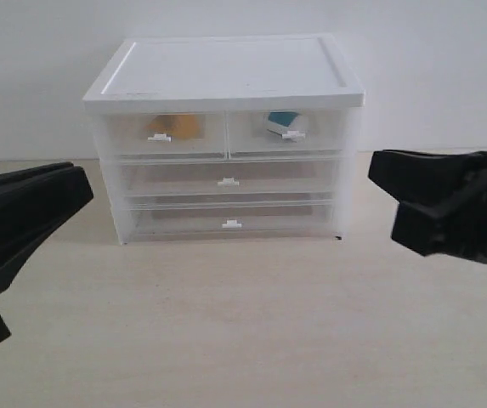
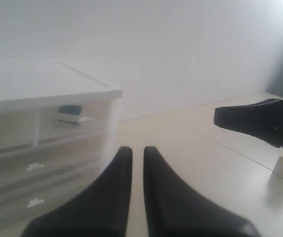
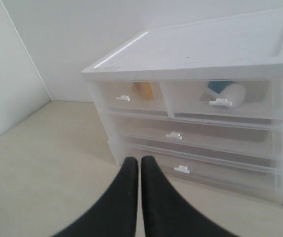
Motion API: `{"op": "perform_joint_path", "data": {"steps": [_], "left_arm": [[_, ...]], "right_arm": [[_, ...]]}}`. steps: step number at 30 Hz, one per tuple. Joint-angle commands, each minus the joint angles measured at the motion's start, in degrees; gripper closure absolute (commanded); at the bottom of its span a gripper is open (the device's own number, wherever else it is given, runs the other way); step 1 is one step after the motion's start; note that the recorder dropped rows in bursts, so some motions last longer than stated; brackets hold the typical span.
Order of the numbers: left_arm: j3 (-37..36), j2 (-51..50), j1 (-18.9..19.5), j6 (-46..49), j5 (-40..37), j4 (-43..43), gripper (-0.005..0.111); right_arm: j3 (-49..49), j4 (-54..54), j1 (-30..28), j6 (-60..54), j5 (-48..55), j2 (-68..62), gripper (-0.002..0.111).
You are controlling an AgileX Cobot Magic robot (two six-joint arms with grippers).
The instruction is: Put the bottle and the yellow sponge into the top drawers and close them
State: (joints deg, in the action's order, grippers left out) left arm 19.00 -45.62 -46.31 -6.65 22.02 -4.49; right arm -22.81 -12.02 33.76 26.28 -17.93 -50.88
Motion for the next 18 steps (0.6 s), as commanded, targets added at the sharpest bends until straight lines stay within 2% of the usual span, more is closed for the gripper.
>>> {"op": "perform_joint_path", "data": {"steps": [1,6,18], "left_arm": [[-0.6,0.24,-0.41,-4.38,-0.22,-0.17,0.099],[-0.6,0.24,-0.41,-4.38,-1.3,-0.17,0.099],[-0.6,0.38,-0.41,-4.38,-1.58,-0.17,0.099]], "right_arm": [[2.53,-0.08,0.18,0.14,3.01,4.63,0.108],[2.65,-0.08,0.18,0.14,11.51,5.88,0.108],[2.65,-0.08,0.18,0.14,12.21,5.88,0.108]]}}
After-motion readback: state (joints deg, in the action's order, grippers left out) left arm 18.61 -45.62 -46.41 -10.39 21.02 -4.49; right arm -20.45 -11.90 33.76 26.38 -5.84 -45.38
